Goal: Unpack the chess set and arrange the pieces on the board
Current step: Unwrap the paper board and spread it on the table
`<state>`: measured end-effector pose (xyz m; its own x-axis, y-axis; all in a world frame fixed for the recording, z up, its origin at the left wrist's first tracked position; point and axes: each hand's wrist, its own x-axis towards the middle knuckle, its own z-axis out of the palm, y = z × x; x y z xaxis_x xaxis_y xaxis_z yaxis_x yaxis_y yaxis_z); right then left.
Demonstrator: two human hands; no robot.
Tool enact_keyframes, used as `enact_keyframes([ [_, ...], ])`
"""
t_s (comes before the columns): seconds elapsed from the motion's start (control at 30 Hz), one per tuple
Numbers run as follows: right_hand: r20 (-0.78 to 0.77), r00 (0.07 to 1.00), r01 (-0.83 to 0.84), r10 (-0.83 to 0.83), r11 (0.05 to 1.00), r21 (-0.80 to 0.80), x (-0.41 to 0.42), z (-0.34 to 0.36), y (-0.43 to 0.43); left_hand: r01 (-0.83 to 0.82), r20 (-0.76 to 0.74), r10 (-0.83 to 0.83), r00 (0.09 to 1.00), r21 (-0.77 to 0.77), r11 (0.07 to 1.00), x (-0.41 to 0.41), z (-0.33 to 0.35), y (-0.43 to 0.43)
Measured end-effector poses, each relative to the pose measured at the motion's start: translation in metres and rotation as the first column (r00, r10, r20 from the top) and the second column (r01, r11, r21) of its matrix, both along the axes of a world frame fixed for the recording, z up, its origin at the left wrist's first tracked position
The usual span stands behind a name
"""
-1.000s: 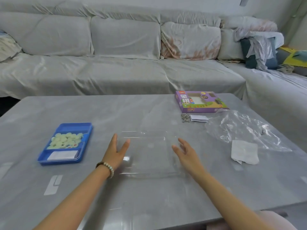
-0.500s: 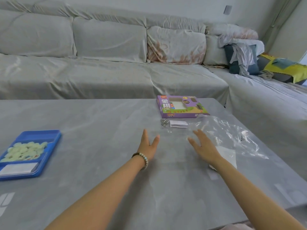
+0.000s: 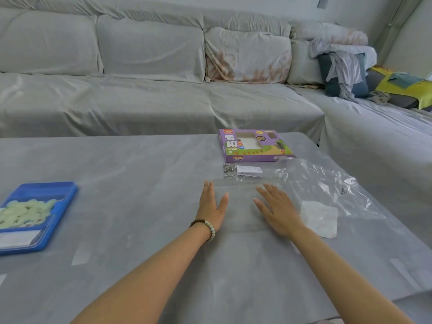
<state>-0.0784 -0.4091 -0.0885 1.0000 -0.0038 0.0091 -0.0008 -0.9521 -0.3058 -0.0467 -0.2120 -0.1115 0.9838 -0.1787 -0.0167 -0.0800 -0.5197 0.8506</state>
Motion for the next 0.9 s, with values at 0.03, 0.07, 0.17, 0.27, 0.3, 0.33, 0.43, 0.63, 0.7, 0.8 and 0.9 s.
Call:
enact_keyframes([
  [0.03, 0.024, 0.999, -0.024, 0.023, 1.000, 0.017, -0.001, 0.003, 0.008, -0.013, 0.009, 0.014, 1.000, -0.029, 0.999, -0.001, 0.002, 0.006],
  [0.07, 0.051, 0.997, -0.052, 0.051, 0.998, 0.028, -0.001, 0.005, 0.017, -0.026, 0.017, 0.027, 0.999, -0.050, 0.998, -0.003, 0.004, 0.015],
  [0.17, 0.095, 0.985, -0.150, 0.145, 0.987, 0.050, 0.000, 0.013, 0.055, -0.068, 0.070, 0.069, 0.995, -0.012, 0.998, -0.006, 0.012, 0.063],
  [0.27, 0.107, 0.970, -0.229, 0.218, 0.969, 0.096, 0.007, 0.017, 0.106, -0.156, 0.146, 0.136, 0.980, 0.141, 0.978, -0.009, 0.016, 0.139],
  [0.3, 0.107, 0.965, -0.252, 0.240, 0.961, 0.117, 0.010, 0.017, 0.126, -0.200, 0.170, 0.168, 0.971, 0.198, 0.960, -0.011, 0.017, 0.169],
  [0.33, 0.107, 0.958, -0.280, 0.268, 0.951, 0.132, 0.013, 0.017, 0.147, -0.243, 0.190, 0.198, 0.962, 0.254, 0.936, -0.014, 0.018, 0.200],
  [0.43, 0.082, 0.928, -0.372, 0.363, 0.913, 0.170, 0.020, 0.015, 0.214, -0.340, 0.211, 0.272, 0.939, 0.445, 0.828, -0.028, 0.022, 0.291],
  [0.63, 0.007, 0.871, -0.463, 0.492, 0.815, 0.347, 0.026, 0.009, 0.350, -0.272, 0.037, 0.368, 0.929, 0.742, 0.613, -0.059, 0.015, 0.383],
  [0.7, 0.031, 0.864, -0.476, 0.503, 0.793, 0.380, 0.026, 0.005, 0.384, -0.281, 0.055, 0.359, 0.932, 0.735, 0.617, -0.059, 0.011, 0.389],
  [0.8, 0.059, 0.861, -0.485, 0.506, 0.779, 0.398, 0.029, 0.003, 0.415, -0.311, 0.121, 0.329, 0.936, 0.721, 0.619, -0.057, 0.005, 0.394],
  [0.9, 0.090, 0.840, -0.532, 0.535, 0.780, 0.329, 0.038, 0.004, 0.429, -0.345, 0.194, 0.298, 0.935, 0.694, 0.632, -0.059, -0.001, 0.402],
])
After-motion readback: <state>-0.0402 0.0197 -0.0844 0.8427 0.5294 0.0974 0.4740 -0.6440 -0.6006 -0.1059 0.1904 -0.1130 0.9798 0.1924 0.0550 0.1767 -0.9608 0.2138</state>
